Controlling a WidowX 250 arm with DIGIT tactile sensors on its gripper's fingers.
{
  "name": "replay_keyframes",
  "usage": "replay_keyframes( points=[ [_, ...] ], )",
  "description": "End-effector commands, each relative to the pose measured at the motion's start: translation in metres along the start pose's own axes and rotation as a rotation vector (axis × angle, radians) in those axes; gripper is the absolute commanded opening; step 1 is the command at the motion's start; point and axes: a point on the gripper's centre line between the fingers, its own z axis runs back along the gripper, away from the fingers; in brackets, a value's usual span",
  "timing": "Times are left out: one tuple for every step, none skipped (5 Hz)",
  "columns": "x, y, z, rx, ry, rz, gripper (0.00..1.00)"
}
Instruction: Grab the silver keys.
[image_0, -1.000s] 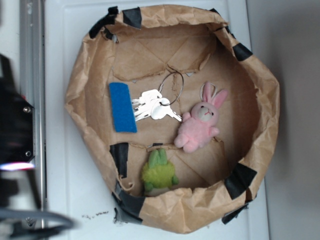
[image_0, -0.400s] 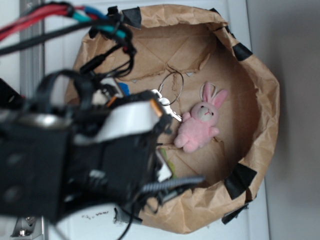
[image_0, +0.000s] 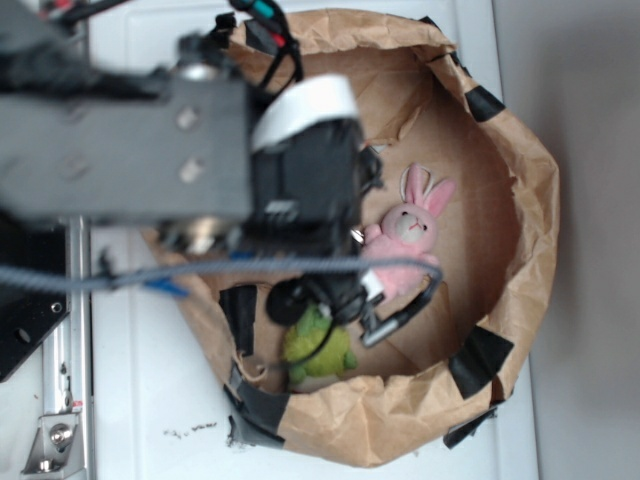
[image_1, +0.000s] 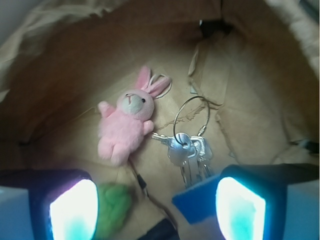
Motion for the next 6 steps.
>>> replay_keyframes(
  points=[
    [0.022, -0.002, -0.032, -0.002, -0.058, 0.007, 1.00],
    [0.019, -0.004, -0.046, -0.017, -0.073, -0.013, 1.00],
    [0.029, -0.010, -0.052, -0.005, -0.079, 0.001, 1.00],
    [0.039, -0.011, -0.058, 0.013, -0.086, 0.000, 1.00],
    [0.048, 0.002, -0.071, 0.029, -0.117, -0.040, 1.00],
    [0.055, 0.013, -0.075, 0.069, -0.134, -0.052, 1.00]
  ],
)
